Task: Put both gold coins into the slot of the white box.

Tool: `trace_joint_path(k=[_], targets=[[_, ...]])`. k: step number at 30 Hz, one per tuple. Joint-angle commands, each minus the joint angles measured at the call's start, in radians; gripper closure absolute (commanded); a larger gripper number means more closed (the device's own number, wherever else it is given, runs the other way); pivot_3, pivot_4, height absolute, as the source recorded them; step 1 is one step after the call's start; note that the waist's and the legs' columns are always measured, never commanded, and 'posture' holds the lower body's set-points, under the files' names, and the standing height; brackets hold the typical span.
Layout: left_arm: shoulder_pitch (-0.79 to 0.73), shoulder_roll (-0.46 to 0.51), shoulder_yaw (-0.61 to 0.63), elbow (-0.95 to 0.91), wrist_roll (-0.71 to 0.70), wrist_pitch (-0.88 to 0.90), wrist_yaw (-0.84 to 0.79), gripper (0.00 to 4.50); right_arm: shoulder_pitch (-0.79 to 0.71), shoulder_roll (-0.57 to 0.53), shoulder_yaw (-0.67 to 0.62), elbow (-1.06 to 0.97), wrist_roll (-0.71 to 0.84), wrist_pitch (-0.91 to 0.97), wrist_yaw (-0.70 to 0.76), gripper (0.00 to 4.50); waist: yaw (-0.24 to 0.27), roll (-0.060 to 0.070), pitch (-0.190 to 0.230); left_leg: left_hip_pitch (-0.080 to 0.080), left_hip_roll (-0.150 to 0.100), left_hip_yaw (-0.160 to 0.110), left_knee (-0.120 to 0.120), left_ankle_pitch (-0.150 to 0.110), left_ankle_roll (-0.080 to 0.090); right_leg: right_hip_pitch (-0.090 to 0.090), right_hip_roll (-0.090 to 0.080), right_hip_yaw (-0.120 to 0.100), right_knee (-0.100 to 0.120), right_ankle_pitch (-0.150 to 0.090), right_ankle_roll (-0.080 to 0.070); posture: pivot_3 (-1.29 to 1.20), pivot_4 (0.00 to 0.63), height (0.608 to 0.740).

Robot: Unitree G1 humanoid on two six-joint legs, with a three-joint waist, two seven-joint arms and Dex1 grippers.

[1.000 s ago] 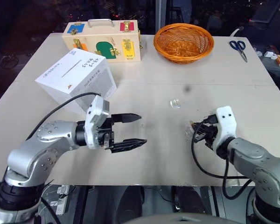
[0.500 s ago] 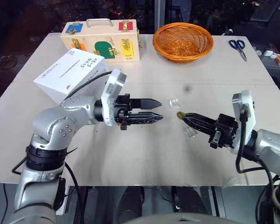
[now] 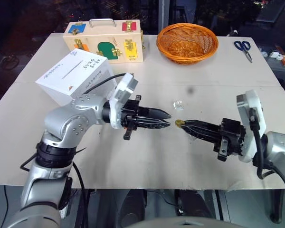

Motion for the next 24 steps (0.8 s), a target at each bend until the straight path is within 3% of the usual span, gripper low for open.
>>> trace_joint_path(k=[1, 11, 15, 24], targets=[[-0.024, -0.005, 0.001, -0.011, 0.006, -0.014, -0.021, 3.34, -0.039, -0.037, 0.035, -0.012, 0.029, -0.057, -0.013, 4.5, -0.001, 0.0, 0.0, 0.0, 0.0, 0.0, 0.0, 0.0, 0.0, 0.0, 0.0, 0.0, 0.0, 0.0, 0.0, 0.0, 0.15, 0.726], [-0.041, -0.017, 0.001, -0.007, 0.012, -0.005, -0.039, 3.34, -0.121, -0.073, 0.138, 0.042, 0.015, -0.099, -0.005, 4.5, 0.002, 0.0, 0.0, 0.0, 0.0, 0.0, 0.0, 0.0, 0.0, 0.0, 0.0, 0.0, 0.0, 0.0, 0.0, 0.0, 0.15, 0.726], [-0.04, -0.016, 0.003, -0.006, 0.015, -0.004, -0.047, 4.44, -0.09, -0.098, 0.129, 0.024, 0.021, -0.118, 0.007, 4.5, 0.003, 0.0, 0.0, -0.001, 0.0, -0.001, 0.001, 0.0, 0.0, 0.0, 0.0, -0.001, 0.0, 0.0, 0.0, 0.0, 0.15, 0.726], [-0.037, -0.021, 0.017, -0.009, -0.006, 0.018, -0.051, 4.44, -0.059, -0.141, 0.143, -0.003, 0.042, -0.168, -0.003, 4.5, 0.002, 0.0, 0.0, -0.001, 0.0, -0.001, 0.001, 0.0, 0.0, 0.0, 0.0, -0.001, 0.0, 0.0, 0.0, 0.0, 0.15, 0.726]])
